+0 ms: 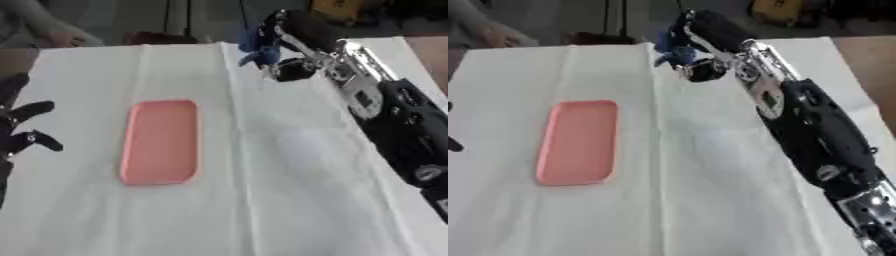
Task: Pick up objects on the table and place them in the box.
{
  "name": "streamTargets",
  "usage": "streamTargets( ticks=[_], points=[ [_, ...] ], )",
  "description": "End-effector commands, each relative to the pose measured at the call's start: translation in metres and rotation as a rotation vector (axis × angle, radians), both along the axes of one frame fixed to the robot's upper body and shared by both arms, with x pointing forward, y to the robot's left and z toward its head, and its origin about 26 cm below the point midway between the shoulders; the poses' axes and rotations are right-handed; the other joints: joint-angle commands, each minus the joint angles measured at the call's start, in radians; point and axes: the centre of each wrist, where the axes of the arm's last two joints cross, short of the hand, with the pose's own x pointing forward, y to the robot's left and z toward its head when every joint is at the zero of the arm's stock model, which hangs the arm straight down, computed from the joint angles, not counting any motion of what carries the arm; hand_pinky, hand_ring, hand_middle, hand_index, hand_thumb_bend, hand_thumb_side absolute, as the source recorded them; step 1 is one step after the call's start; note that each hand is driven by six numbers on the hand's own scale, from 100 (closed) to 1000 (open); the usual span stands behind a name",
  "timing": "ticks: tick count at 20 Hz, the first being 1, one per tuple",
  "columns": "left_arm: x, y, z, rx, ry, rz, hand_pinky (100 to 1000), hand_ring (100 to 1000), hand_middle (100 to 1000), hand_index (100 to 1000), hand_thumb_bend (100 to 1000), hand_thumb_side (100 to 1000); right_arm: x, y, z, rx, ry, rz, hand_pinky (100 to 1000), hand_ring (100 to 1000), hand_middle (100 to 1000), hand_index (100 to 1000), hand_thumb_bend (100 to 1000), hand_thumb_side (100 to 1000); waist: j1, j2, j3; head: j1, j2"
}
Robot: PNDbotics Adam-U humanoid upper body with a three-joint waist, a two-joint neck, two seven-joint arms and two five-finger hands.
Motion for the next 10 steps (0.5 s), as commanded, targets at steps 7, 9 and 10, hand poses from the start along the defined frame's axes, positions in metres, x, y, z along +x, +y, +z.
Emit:
streamTargets(
  ticks=[7,9,10],
  points=[
    [0.000,-0.003,0.013,-0.025,-0.075,-0.042,533,843,966,979,127,743,-0.003,0.054,0.008,-0.041,0.038,0.162,539,535,388,528,100,100,0.000,-0.032,0.030,-0.018,-0.004],
    [0.000,-0.004,0.014,-0.031,-0.084,-0.050,533,842,964,978,126,736,-0.001,0.065,-0.002,-0.059,0.067,0.186,540,535,388,528,100,100,-0.001,-0.035,0.038,-0.022,-0.006],
    [0.001,-0.004,0.015,-0.033,-0.088,-0.055,533,842,964,977,125,734,-0.001,0.070,-0.007,-0.069,0.079,0.199,539,535,388,528,100,100,-0.001,-0.035,0.041,-0.024,-0.007]
  ],
)
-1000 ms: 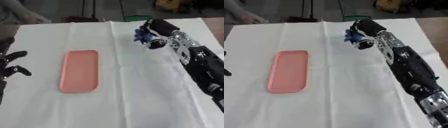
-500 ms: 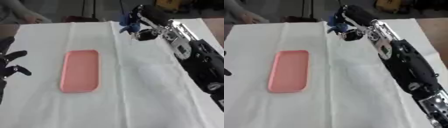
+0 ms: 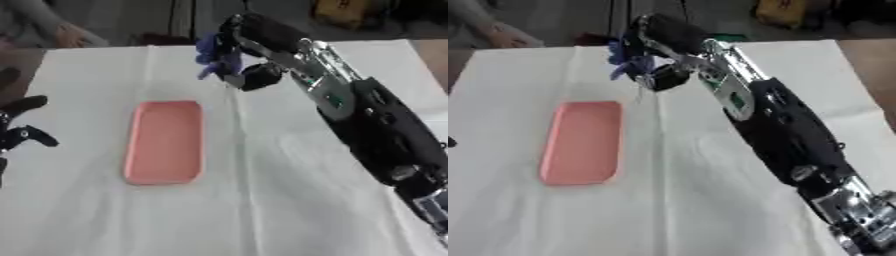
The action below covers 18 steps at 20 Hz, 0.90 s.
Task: Pick up objects on the table and place them in the box.
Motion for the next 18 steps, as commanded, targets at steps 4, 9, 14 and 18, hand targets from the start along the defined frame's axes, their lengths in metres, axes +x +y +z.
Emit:
streamTargets(
  ticks=[4,9,14,18],
  points=[
    [-0.001,-0.003,0.011,-0.014,-0.053,-0.034,534,842,963,977,126,730,0.000,0.035,-0.019,-0.045,0.052,0.105,533,530,384,525,100,100,0.000,-0.026,0.011,-0.011,-0.009],
    [-0.001,-0.005,0.012,-0.017,-0.054,-0.047,533,842,963,977,128,730,-0.001,0.052,-0.033,-0.051,0.096,0.160,524,524,380,524,100,100,-0.003,-0.028,0.022,-0.011,-0.012],
    [0.000,-0.006,0.013,-0.018,-0.053,-0.053,533,842,962,977,130,729,-0.004,0.062,-0.046,-0.058,0.138,0.197,528,526,386,530,100,100,-0.006,-0.030,0.023,-0.005,-0.014],
    [0.000,-0.006,0.013,-0.017,-0.052,-0.057,533,842,962,978,130,730,-0.006,0.066,-0.057,-0.079,0.163,0.212,530,527,390,532,100,102,-0.006,-0.030,0.021,-0.004,-0.014]
  ],
)
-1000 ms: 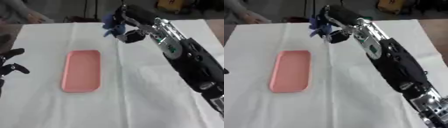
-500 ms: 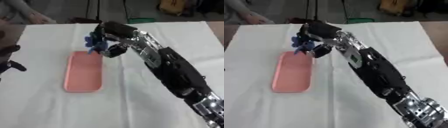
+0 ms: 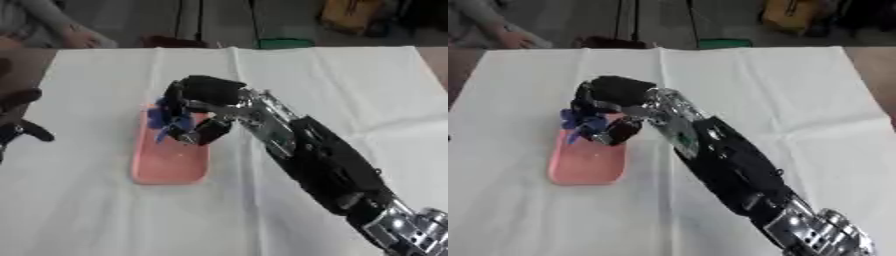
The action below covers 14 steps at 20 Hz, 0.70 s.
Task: Pick up objects on the table and place them in the box.
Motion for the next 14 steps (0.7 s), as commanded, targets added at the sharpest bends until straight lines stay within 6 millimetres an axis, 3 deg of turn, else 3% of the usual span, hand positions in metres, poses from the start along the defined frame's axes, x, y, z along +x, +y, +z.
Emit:
streamTargets(
  ticks=[1,8,14],
  points=[
    [-0.0019,-0.0015,0.0089,-0.002,-0.034,-0.013,533,842,962,978,130,730,-0.0003,0.0050,0.0022,-0.015,-0.009,0.022,542,533,407,547,100,109,0.004,-0.021,-0.001,0.005,-0.014],
    [-0.0019,-0.0020,0.0088,-0.002,-0.033,-0.016,533,843,962,978,131,731,0.0036,0.0023,-0.0021,-0.021,-0.017,0.003,544,539,430,573,100,112,0.006,-0.020,-0.003,0.009,-0.016],
    [-0.0019,-0.0031,0.0088,-0.002,-0.035,-0.023,532,843,962,978,132,733,0.0067,0.0027,-0.0059,-0.037,-0.067,-0.026,585,578,483,667,100,117,0.006,-0.018,0.001,0.008,-0.017]
  ],
)
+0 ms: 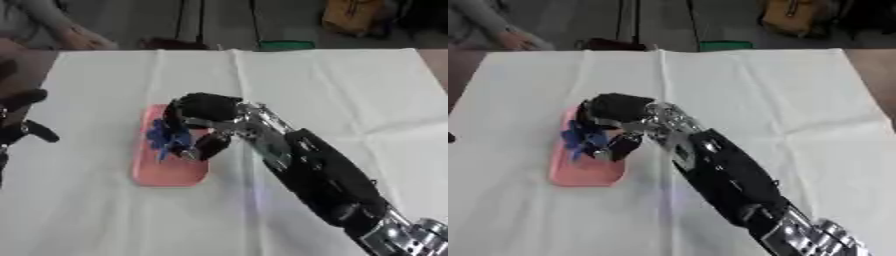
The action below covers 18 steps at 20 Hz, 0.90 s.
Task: Pick up objects on the table and place them in the box.
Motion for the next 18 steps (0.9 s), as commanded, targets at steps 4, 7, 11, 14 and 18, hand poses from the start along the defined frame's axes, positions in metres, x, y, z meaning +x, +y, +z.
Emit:
streamTargets(
  ticks=[4,7,11,14,18],
  points=[
    [-0.002,-0.002,0.008,-0.002,-0.033,-0.016,531,844,963,978,132,734,0.004,0.002,0.000,-0.094,-0.052,0.003,658,646,548,724,100,168,0.005,-0.016,0.001,0.002,-0.010],
    [-0.002,-0.002,0.008,-0.002,-0.033,-0.015,531,844,963,978,132,735,0.006,0.000,-0.007,-0.176,-0.034,0.003,708,698,606,762,100,189,0.006,-0.015,-0.001,0.002,-0.010],
    [-0.002,-0.002,0.008,-0.002,-0.033,-0.014,530,844,963,978,131,735,0.008,-0.004,-0.011,-0.241,0.003,-0.013,740,734,661,790,100,245,0.008,-0.017,-0.004,0.004,-0.010],
    [-0.002,-0.002,0.007,-0.003,-0.032,-0.012,529,844,963,979,131,735,0.009,-0.006,-0.006,-0.221,0.001,-0.016,741,742,745,828,100,358,0.009,-0.018,-0.007,0.006,-0.011],
    [-0.003,-0.002,0.007,-0.003,-0.030,-0.010,529,844,963,979,132,735,0.008,-0.009,0.003,-0.138,-0.032,-0.053,726,741,787,858,100,414,0.009,-0.020,-0.009,0.008,-0.012]
  ],
)
